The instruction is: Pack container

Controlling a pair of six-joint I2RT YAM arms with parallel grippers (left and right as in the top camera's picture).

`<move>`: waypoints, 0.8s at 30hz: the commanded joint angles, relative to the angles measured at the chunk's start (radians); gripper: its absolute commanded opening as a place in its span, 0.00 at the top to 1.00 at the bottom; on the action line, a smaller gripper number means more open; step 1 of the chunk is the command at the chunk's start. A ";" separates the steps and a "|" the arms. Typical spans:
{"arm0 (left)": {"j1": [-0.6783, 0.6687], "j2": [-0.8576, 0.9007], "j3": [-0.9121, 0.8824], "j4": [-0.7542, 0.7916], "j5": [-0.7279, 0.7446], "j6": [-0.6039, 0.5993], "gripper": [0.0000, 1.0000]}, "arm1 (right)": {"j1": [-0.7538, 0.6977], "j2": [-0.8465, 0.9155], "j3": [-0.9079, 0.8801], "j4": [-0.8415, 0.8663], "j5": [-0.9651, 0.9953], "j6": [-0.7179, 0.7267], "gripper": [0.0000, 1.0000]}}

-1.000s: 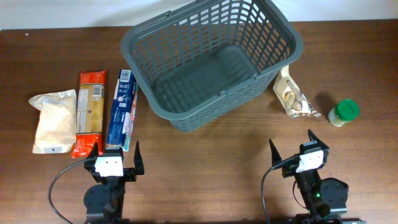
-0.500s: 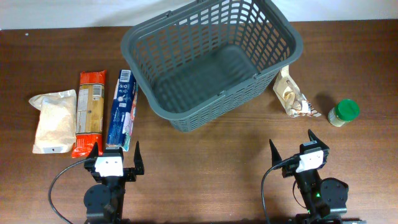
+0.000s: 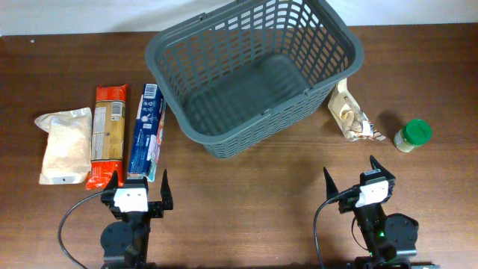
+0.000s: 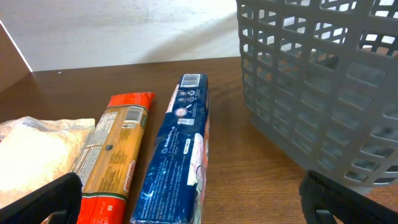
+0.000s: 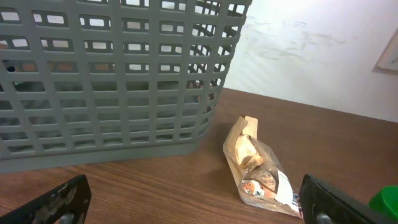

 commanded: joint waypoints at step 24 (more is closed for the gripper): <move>0.006 0.056 0.095 0.012 0.082 0.011 0.01 | 0.011 0.008 0.101 -0.084 -0.056 0.039 0.01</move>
